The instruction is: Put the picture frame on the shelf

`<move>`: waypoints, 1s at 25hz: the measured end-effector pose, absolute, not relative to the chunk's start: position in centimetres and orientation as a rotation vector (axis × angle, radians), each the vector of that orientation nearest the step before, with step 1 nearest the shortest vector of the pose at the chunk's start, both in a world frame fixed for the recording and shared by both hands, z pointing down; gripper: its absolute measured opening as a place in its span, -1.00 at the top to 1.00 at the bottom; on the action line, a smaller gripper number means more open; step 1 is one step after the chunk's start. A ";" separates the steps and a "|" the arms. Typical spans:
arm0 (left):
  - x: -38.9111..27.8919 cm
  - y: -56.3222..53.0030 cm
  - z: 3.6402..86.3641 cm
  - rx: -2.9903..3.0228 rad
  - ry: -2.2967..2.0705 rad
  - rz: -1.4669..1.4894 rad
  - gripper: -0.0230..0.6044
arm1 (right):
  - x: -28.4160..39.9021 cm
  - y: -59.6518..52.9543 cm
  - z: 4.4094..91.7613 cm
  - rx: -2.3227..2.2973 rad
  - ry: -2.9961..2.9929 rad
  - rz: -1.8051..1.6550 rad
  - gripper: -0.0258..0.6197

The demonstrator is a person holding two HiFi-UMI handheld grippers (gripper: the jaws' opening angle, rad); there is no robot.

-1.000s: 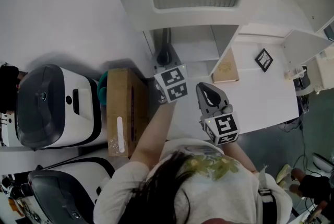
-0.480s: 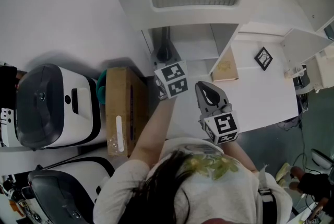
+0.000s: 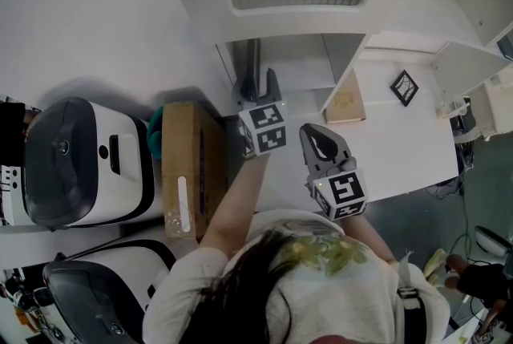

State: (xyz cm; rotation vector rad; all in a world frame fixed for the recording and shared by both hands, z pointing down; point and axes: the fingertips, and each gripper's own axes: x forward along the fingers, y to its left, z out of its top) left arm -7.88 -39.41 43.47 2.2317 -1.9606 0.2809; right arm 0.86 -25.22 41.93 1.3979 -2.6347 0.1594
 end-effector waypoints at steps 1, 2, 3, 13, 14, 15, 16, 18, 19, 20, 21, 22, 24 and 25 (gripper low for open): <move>-8.0 -39.2 43.4 2.234 -1.964 0.288 0.37 | 0.8 -25.2 41.9 1.395 -2.637 0.158 0.80; -8.1 -38.9 43.3 2.237 -1.967 0.292 0.35 | 0.7 -25.1 41.9 1.392 -2.639 0.156 0.80; -8.2 -38.6 43.1 2.243 -1.970 0.290 0.32 | 0.6 -25.1 41.8 1.391 -2.640 0.154 0.80; -9.5 -33.1 41.2 2.281 -1.962 0.158 0.21 | 0.4 -23.9 41.7 1.372 -2.663 0.172 0.80; -9.7 -32.4 41.6 2.281 -1.962 0.154 0.22 | 0.3 -23.7 41.8 1.366 -2.670 0.181 0.80; -9.9 -31.7 42.1 2.283 -1.962 0.158 0.22 | 0.2 -23.4 41.8 1.357 -2.679 0.190 0.81; -9.9 -31.0 42.7 2.285 -1.954 0.164 0.22 | 0.2 -23.1 41.8 1.348 -2.688 0.199 0.80; -9.8 -29.6 43.7 2.285 -1.904 0.166 0.41 | 0.0 -22.6 41.9 1.330 -2.708 0.217 0.81; -9.6 -29.0 44.0 2.289 -1.876 0.154 0.57 | 0.0 -22.4 42.0 1.322 -2.716 0.226 0.81; -9.4 -28.4 44.2 2.300 -1.850 0.138 0.72 | 0.0 -22.1 42.0 1.314 -2.722 0.236 0.81; -9.1 -27.8 44.4 2.315 -1.822 0.125 0.76 | -0.1 -21.8 42.1 1.307 -2.726 0.247 0.81; -8.8 -27.2 44.5 2.330 -1.792 0.115 0.80 | -0.2 -21.6 42.2 1.301 -2.728 0.257 0.81; -8.0 -26.2 44.9 2.346 -1.731 0.105 0.83 | -0.3 -21.1 42.5 1.292 -2.729 0.278 0.81; -7.6 -25.6 45.1 2.349 -1.704 0.107 0.83 | -0.3 -20.8 42.6 1.290 -2.727 0.287 0.81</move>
